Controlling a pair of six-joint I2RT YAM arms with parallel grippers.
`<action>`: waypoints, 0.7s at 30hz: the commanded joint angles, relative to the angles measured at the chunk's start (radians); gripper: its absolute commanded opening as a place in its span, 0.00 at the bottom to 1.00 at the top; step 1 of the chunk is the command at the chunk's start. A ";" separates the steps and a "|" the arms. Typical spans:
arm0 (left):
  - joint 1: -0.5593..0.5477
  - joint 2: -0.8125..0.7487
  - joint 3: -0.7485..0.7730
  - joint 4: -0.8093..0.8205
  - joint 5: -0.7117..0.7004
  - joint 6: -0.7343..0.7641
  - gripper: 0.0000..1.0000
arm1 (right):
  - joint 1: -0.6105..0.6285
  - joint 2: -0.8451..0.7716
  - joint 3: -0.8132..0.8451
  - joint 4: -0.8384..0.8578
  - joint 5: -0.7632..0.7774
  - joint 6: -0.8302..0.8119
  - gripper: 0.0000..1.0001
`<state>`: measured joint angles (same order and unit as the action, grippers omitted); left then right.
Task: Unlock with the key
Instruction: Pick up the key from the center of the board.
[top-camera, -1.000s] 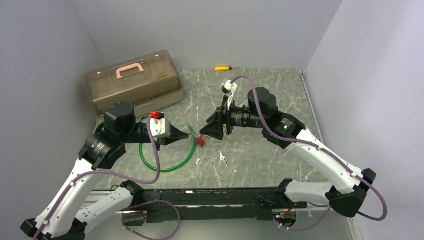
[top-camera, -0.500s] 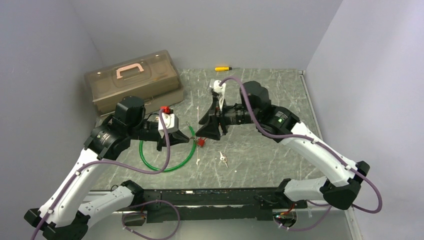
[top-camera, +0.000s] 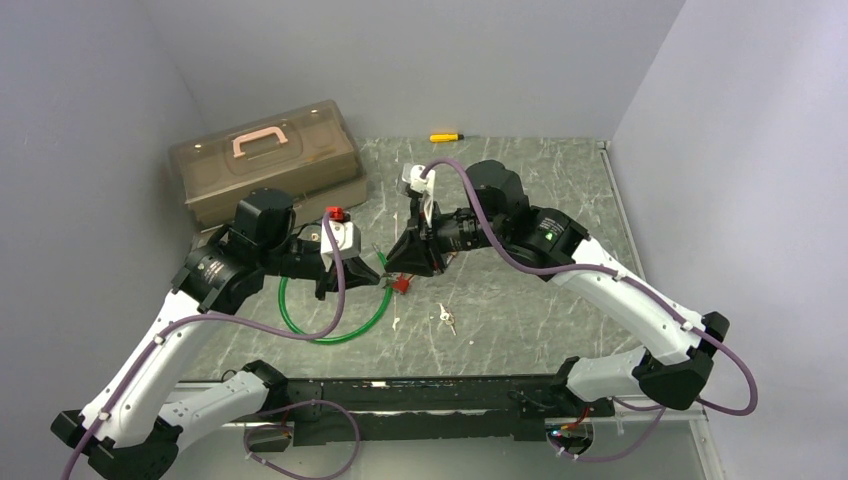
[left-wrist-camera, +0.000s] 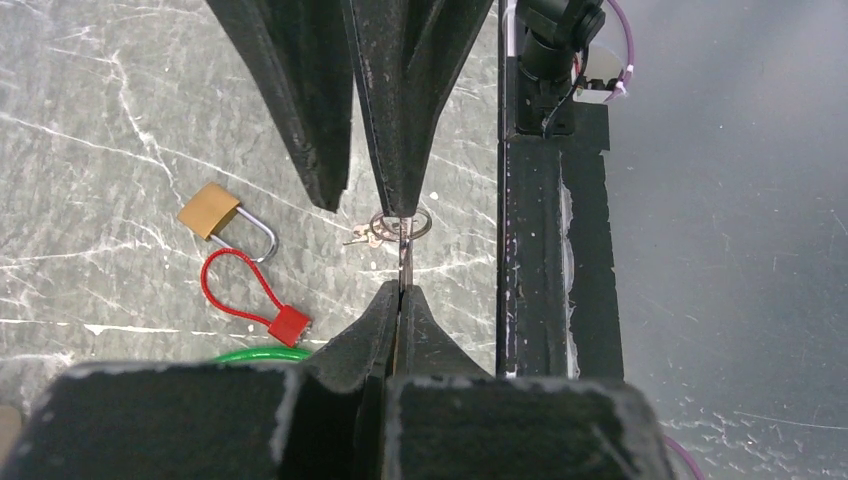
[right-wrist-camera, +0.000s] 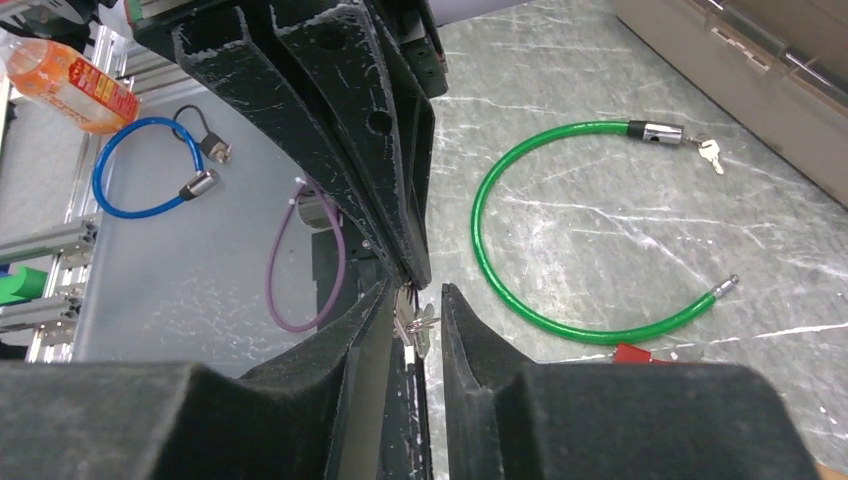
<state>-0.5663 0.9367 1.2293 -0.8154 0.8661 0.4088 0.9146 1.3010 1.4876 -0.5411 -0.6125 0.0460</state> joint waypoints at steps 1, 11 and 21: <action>-0.004 0.000 0.046 0.004 0.011 -0.022 0.00 | 0.010 -0.020 0.009 0.007 -0.026 -0.024 0.26; -0.006 -0.001 0.046 0.006 0.004 -0.023 0.00 | 0.015 -0.018 -0.004 0.006 -0.073 -0.029 0.23; -0.005 0.000 0.057 0.008 -0.007 -0.029 0.00 | 0.036 -0.015 -0.017 0.013 -0.051 -0.037 0.00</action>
<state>-0.5678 0.9401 1.2419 -0.8360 0.8658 0.3969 0.9382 1.3010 1.4746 -0.5407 -0.6598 0.0235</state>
